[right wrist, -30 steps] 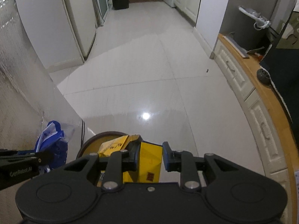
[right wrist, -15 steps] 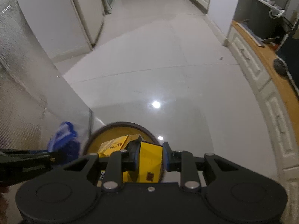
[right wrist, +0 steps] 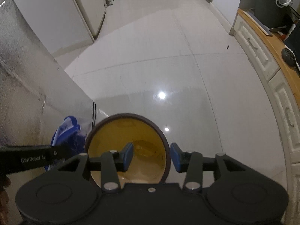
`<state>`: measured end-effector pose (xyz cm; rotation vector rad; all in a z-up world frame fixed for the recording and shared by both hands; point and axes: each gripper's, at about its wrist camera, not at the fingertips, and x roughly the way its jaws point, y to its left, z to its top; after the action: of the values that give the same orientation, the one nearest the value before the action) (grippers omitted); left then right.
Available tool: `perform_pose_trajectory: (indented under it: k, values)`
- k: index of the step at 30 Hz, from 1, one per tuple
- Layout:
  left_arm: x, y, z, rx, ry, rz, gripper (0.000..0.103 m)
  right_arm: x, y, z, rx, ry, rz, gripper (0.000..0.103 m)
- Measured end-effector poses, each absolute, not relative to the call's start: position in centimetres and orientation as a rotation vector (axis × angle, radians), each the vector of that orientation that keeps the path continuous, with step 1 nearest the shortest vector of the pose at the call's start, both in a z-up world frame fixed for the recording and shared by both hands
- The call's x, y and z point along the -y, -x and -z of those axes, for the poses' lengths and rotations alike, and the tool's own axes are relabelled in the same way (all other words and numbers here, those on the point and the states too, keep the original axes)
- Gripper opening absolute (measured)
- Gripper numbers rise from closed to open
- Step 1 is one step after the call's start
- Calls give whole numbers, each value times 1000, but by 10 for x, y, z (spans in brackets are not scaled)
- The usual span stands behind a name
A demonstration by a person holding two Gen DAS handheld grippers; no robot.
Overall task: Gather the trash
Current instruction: 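Open the right tool over the bin while the left tool releases the wrapper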
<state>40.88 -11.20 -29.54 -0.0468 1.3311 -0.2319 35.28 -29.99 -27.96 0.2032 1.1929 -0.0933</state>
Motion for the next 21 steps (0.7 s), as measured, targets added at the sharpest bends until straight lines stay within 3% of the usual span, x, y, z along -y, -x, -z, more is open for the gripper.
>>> perform_pose_trajectory:
  k: [3,6,13,21]
  values:
    - [113,-409,301,-1347,29,229,43,301,-352,281,-1212,-189,87,46]
    - [111,-408,305,-1366,4,207,54,301,-350,281,-1226,-182,84,47]
    - [107,-404,301,-1376,-31,170,69,299,-347,279,-1251,-159,60,55]
    - [107,-395,294,-1385,-68,166,85,300,-340,270,-1245,-148,49,72]
